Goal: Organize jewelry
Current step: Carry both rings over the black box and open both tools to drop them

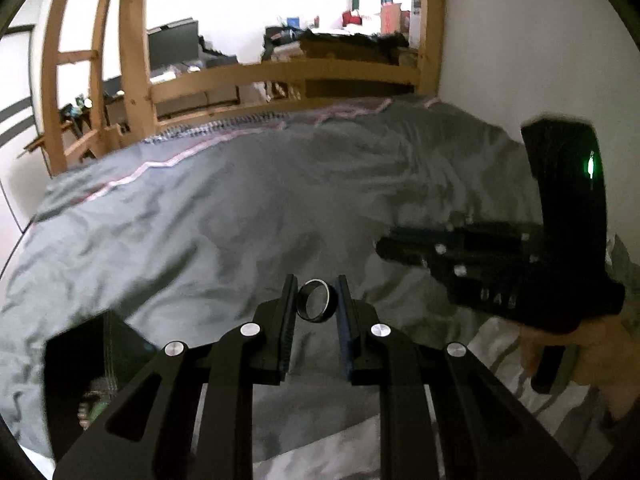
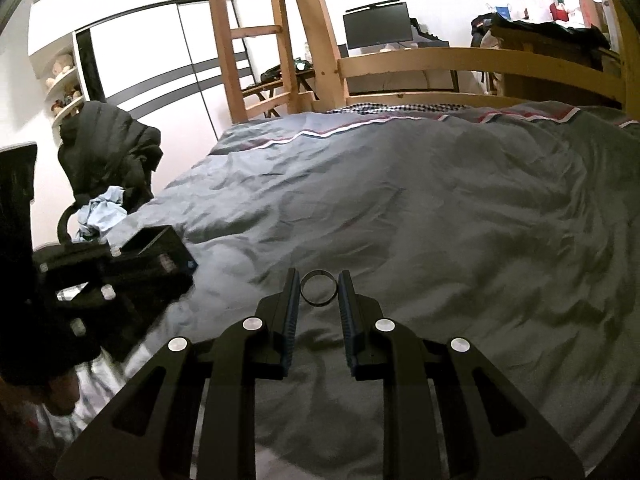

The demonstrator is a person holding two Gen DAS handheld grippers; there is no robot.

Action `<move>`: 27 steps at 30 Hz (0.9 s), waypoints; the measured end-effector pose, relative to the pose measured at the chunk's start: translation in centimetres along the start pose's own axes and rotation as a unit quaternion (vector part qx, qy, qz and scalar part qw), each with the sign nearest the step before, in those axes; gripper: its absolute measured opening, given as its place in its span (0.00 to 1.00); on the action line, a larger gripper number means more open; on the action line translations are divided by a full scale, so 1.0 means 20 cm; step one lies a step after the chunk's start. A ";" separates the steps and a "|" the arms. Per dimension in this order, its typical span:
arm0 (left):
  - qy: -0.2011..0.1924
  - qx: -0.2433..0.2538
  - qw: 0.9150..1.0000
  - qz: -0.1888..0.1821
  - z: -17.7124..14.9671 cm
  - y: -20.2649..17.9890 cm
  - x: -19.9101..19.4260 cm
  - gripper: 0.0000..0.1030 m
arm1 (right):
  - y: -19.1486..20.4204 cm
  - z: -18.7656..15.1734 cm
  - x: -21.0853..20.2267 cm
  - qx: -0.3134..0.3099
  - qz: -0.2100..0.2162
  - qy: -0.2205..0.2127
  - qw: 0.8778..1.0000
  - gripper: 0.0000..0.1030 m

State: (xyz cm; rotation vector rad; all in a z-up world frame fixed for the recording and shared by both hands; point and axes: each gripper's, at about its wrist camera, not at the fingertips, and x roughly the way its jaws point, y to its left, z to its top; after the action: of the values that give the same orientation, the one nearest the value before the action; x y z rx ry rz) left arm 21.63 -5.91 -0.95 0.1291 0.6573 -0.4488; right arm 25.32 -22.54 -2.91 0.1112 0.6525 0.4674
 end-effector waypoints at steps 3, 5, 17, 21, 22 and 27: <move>-0.011 0.000 1.000 0.003 0.02 0.04 -0.10 0.17 | 0.07 0.00 -0.04 -0.001 0.010 -0.004 1.000 0.20; -0.013 -0.002 1.000 0.010 0.03 0.07 -0.17 0.17 | 0.13 0.00 -0.07 -0.008 0.016 -0.008 1.000 0.20; -0.026 -0.008 0.998 0.058 -0.06 0.36 -0.50 0.17 | 0.60 0.03 -0.07 -0.061 0.077 -0.001 0.995 0.20; -0.019 -0.024 0.997 0.070 -0.11 0.48 -0.53 0.17 | 0.76 0.04 -0.03 -0.080 0.095 0.006 0.992 0.20; -0.020 -0.024 0.996 0.078 -0.13 0.50 -0.54 0.17 | 0.80 0.04 -0.02 -0.083 0.100 0.009 0.992 0.20; -0.017 -0.053 0.995 0.082 -0.17 0.64 -0.56 0.17 | 0.96 0.02 0.07 -0.100 0.114 0.026 0.988 0.20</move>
State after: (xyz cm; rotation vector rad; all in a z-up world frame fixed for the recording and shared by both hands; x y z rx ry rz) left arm 17.56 10.52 2.89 0.0744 0.6298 -0.2576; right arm 19.11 -4.80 1.26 -0.0176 0.6429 0.7567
